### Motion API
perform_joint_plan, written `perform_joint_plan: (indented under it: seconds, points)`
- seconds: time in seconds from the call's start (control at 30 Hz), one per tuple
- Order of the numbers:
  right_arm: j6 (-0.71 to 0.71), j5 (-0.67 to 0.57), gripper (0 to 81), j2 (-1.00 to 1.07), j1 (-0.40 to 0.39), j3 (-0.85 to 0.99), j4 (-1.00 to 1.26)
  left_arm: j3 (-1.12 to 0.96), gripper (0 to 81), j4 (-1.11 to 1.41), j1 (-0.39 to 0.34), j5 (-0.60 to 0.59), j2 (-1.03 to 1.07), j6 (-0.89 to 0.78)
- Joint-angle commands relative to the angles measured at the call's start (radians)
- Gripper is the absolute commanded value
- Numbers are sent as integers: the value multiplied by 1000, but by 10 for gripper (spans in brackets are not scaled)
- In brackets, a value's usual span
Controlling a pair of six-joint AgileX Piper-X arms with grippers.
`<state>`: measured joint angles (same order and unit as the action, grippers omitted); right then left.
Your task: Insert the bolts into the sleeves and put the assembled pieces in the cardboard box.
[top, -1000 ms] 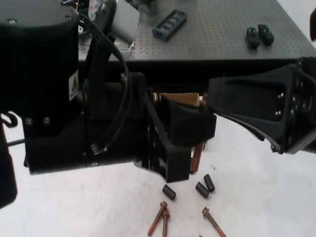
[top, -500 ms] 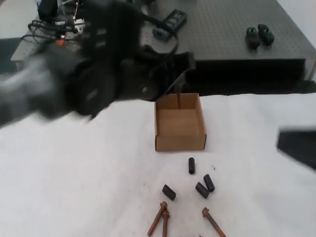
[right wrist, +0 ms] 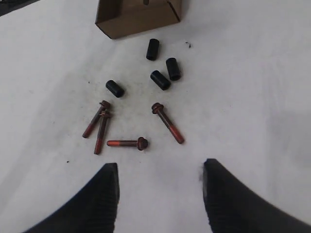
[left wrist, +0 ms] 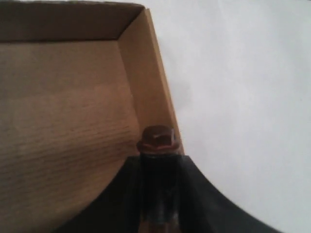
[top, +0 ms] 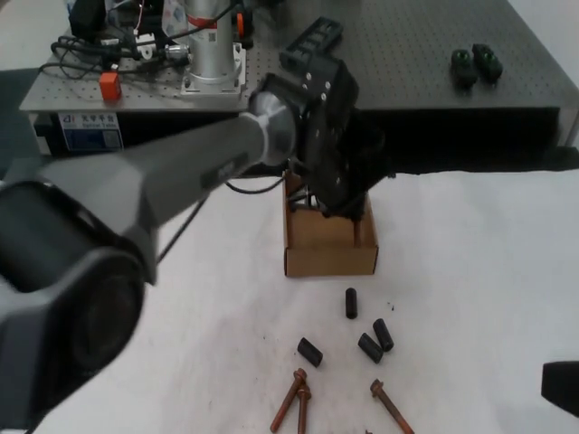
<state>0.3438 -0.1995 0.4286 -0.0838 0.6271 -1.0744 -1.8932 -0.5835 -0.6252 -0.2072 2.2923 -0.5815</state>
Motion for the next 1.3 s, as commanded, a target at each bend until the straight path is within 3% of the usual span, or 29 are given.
perform_joint_plan:
  seconds: [0.0, 0.3, 0.47, 0.7, 0.87, 1.03, 1.27]
  points:
    - [-9, 4, 390, -7, 4, -12, -6, -124, 1, -59, 1, 20, 45, 6]
    - [-9, 9, 390, -4, 4, -60, 33, -124, 237, -47, 1, 18, 69, -48]
    - [-139, 9, 387, 115, -1, -70, 95, -132, 237, -43, 8, 16, 64, -48]
    - [-286, 32, 387, 548, -35, -23, 204, -132, 237, -69, 44, 23, -53, -21]
    - [-344, 67, 387, 848, -143, 81, 282, -85, 194, -135, 58, 198, -242, 187]
    - [-411, 173, 387, 1066, -248, 200, 334, 163, 185, -116, 75, 266, -459, 261]
    - [-435, 212, 387, 1247, -310, 281, 344, 634, 185, 56, 81, 264, -752, 294]
